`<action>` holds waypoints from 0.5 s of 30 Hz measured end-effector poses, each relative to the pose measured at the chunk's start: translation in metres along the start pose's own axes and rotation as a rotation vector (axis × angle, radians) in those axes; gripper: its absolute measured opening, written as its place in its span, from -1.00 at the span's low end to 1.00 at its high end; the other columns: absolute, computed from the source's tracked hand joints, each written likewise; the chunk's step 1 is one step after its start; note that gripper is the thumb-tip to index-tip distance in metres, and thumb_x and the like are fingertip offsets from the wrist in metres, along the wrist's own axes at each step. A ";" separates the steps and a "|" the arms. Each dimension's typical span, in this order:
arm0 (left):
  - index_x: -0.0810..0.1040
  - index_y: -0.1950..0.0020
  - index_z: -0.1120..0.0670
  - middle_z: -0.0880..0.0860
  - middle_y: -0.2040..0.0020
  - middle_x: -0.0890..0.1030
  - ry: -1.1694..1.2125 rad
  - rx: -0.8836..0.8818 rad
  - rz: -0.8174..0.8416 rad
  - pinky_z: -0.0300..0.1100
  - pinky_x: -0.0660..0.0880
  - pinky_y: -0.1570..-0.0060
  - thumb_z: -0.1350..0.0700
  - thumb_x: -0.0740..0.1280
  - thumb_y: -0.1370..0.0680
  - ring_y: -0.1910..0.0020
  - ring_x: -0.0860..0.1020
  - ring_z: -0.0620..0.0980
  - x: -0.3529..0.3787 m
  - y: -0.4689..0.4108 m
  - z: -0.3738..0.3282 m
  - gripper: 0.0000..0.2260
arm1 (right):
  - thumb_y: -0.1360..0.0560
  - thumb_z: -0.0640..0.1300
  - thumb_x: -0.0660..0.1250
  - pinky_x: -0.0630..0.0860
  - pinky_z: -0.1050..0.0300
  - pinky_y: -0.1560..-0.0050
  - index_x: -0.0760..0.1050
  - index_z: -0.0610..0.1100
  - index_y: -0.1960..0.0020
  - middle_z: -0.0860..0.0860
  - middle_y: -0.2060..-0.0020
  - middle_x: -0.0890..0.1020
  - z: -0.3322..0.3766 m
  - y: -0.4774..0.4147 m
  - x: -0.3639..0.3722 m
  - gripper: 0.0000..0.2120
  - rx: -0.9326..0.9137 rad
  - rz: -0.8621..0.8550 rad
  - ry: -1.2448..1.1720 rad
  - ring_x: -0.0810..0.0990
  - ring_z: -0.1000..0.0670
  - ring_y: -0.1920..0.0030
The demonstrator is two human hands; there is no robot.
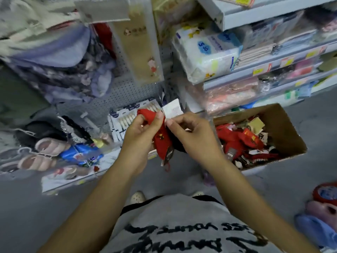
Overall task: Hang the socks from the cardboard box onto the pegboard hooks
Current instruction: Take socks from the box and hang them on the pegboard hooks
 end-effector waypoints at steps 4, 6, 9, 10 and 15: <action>0.60 -0.17 0.09 0.07 0.04 0.74 -0.036 0.022 -0.030 -0.03 0.63 0.03 0.06 0.50 -0.52 0.07 0.70 0.01 -0.062 0.002 -0.008 -0.74 | -0.57 -0.22 0.40 0.58 0.02 0.00 0.63 -0.15 0.07 -0.16 0.14 0.67 0.009 0.010 0.054 -0.95 0.061 0.124 -0.065 0.63 -0.11 0.15; 0.61 -0.18 0.09 0.03 0.08 0.74 -0.039 0.025 -0.039 -0.09 0.62 0.09 0.08 0.50 -0.52 0.11 0.70 -0.02 -0.087 0.004 -0.012 -0.74 | -0.57 -0.30 0.37 0.61 0.04 -0.04 0.57 -0.17 -0.01 -0.22 0.12 0.66 0.012 0.015 0.075 -0.94 0.114 0.155 -0.133 0.64 -0.08 0.13; 0.62 -0.16 0.09 0.04 0.07 0.75 -0.038 0.048 -0.059 -0.11 0.61 0.13 0.13 0.51 -0.52 0.12 0.71 -0.03 -0.119 0.003 -0.020 -0.76 | -0.59 -0.35 0.32 0.65 0.04 -0.02 0.44 -0.26 -0.13 -0.14 0.18 0.63 0.016 0.021 0.102 -0.86 0.185 0.119 -0.278 0.67 -0.02 0.22; 0.61 -0.16 0.07 0.04 0.06 0.75 -0.035 0.056 -0.063 -0.12 0.62 0.14 0.15 0.51 -0.52 0.12 0.71 -0.03 -0.128 0.003 -0.024 -0.77 | -0.59 -0.34 0.33 0.65 0.03 0.04 0.41 -0.27 -0.15 -0.09 0.24 0.63 0.017 0.022 0.108 -0.82 0.195 0.086 -0.293 0.66 0.00 0.28; 0.60 -0.13 0.05 0.01 0.06 0.76 -0.051 0.093 -0.038 -0.16 0.64 0.16 0.18 0.48 -0.54 0.13 0.72 -0.06 -0.164 0.004 -0.040 -0.81 | -0.57 -0.26 0.39 0.60 -0.04 0.21 0.38 -0.29 -0.30 -0.11 0.36 0.62 0.020 0.021 0.150 -0.64 0.215 -0.008 -0.249 0.54 -0.01 0.47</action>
Point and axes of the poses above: each hand's wrist, its own y-axis away from the middle knuckle, its own x-axis out of the palm, z = x × y, the point moved 8 cm from there along -y, towards the middle knuckle
